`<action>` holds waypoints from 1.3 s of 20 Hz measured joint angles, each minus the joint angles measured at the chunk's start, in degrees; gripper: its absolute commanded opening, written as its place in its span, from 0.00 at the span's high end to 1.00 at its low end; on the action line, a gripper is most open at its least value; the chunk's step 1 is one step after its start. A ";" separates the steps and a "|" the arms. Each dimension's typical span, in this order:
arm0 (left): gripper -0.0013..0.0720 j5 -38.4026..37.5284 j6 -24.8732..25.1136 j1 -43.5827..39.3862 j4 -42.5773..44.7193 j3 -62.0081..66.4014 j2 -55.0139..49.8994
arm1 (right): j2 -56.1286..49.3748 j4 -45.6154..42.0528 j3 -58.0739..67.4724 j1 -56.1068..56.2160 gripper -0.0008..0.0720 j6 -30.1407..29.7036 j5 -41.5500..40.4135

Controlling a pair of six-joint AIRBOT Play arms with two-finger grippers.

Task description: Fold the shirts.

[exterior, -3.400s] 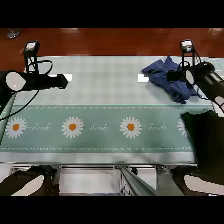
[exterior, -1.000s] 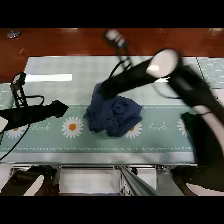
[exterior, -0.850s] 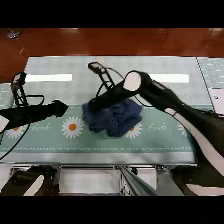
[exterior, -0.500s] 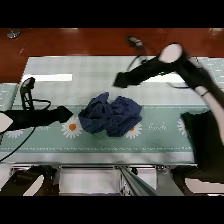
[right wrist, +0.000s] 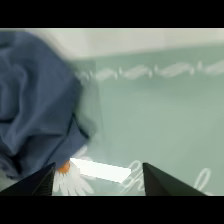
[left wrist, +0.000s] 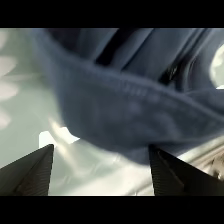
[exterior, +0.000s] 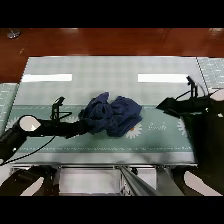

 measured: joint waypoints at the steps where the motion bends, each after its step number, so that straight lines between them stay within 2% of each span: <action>1: 0.97 3.08 0.83 -1.20 -1.84 -0.28 -1.07 | 0.33 0.68 -2.10 1.44 0.15 -0.22 -0.87; 5: 0.95 10.08 5.60 -3.19 -6.16 1.73 -3.45 | -1.40 2.49 -6.32 10.34 0.15 1.16 -3.80; 9: 0.95 10.19 8.72 -2.82 -7.56 5.97 -3.96 | -5.22 5.62 -5.81 17.59 0.15 2.01 -6.47; 15: 0.95 9.90 10.16 -2.64 -8.22 9.29 -4.13 | -14.99 11.06 2.45 24.09 0.17 3.80 -9.09; 16: 0.96 9.86 10.34 -2.64 -8.31 9.44 -4.13 | -16.85 11.61 4.33 25.00 0.34 4.11 -9.44; 17: 0.95 9.86 10.36 -2.60 -8.31 9.60 -4.13 | -18.84 11.54 6.45 25.97 0.74 4.33 -10.21; 18: 0.95 9.86 10.40 -2.45 -8.31 9.77 -4.13 | -20.50 11.02 8.41 26.67 0.96 4.61 -10.49; 22: 0.95 8.98 11.02 0.24 -8.28 13.11 -2.82 | -23.32 10.69 19.98 26.34 0.96 4.04 -7.13; 26: 0.95 8.02 11.67 7.13 -8.28 24.17 1.01 | -20.50 5.31 41.03 21.24 0.96 5.38 -1.27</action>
